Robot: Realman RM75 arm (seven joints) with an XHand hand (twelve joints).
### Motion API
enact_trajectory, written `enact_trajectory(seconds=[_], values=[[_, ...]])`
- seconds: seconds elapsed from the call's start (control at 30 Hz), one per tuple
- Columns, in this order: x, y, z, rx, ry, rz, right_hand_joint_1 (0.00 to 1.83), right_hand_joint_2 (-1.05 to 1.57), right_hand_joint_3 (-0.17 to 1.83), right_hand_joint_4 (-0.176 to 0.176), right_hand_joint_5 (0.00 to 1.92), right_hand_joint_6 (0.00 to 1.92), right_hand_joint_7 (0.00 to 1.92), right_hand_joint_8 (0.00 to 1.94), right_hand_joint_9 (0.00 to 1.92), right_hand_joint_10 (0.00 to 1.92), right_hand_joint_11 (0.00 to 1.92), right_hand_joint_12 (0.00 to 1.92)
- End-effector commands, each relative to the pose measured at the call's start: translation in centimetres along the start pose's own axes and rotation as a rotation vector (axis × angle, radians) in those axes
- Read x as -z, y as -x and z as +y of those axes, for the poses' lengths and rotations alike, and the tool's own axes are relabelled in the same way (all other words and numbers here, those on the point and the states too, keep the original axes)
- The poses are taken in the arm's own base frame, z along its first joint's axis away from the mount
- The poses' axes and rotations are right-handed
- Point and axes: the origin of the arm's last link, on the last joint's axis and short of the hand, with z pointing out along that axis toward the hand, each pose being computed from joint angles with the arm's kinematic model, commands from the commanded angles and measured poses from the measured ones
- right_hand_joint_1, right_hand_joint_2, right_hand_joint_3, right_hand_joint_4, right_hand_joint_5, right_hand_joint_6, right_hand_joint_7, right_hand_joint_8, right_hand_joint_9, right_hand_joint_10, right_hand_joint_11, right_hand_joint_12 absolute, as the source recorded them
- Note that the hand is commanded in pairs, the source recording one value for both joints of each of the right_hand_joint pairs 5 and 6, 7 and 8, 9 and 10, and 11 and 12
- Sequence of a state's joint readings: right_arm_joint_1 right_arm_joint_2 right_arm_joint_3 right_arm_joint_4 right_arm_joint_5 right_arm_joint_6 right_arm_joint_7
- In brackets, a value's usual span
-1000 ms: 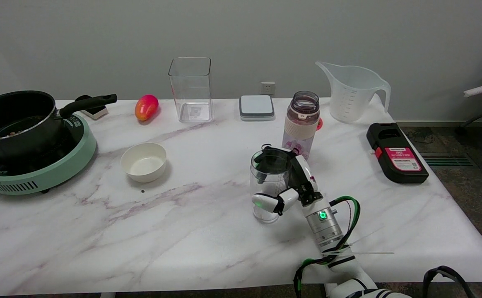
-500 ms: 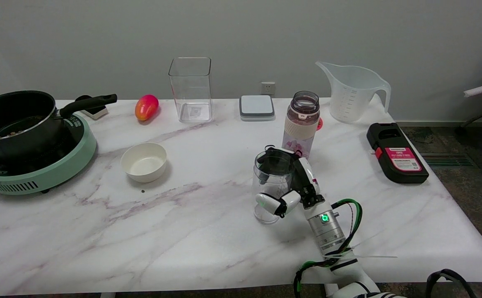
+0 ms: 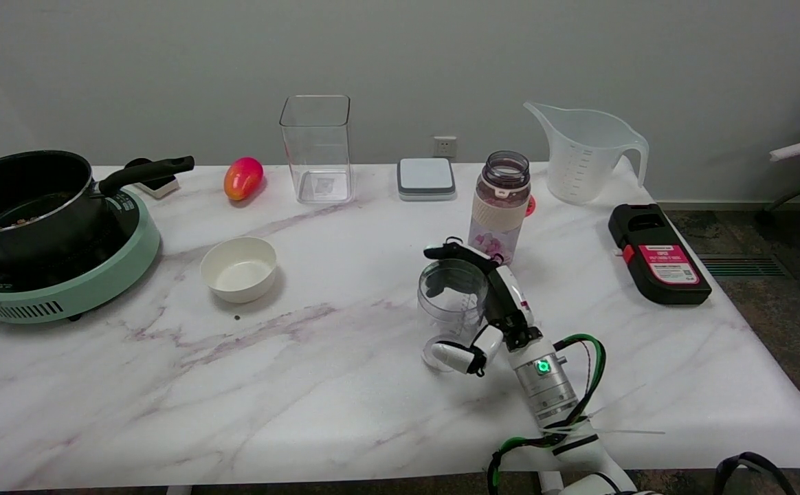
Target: Place the measuring cup onto the table.
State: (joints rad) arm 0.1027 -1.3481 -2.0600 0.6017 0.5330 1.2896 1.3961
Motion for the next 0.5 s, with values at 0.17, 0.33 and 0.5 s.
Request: enact_trajectory(seconds=[0.17,0.33,0.5], values=[[0.5,-0.7,-0.3,0.003,0.004,-0.012,1.34,-0.58,1.42,0.0,0.58,0.58,0.61,0.61,0.79,0.79,0.87,0.87],[0.6,-1.2,-0.1,0.01,0.021,-0.013,1.34,-0.59,1.38,0.0,0.56,0.56,0.58,0.58,0.76,0.76,0.84,0.84],[0.7,-2.1,0.0,0.021,0.027,-0.009,1.33,-0.61,1.4,0.0,0.55,0.55,0.58,0.58,0.75,0.75,0.84,0.84]])
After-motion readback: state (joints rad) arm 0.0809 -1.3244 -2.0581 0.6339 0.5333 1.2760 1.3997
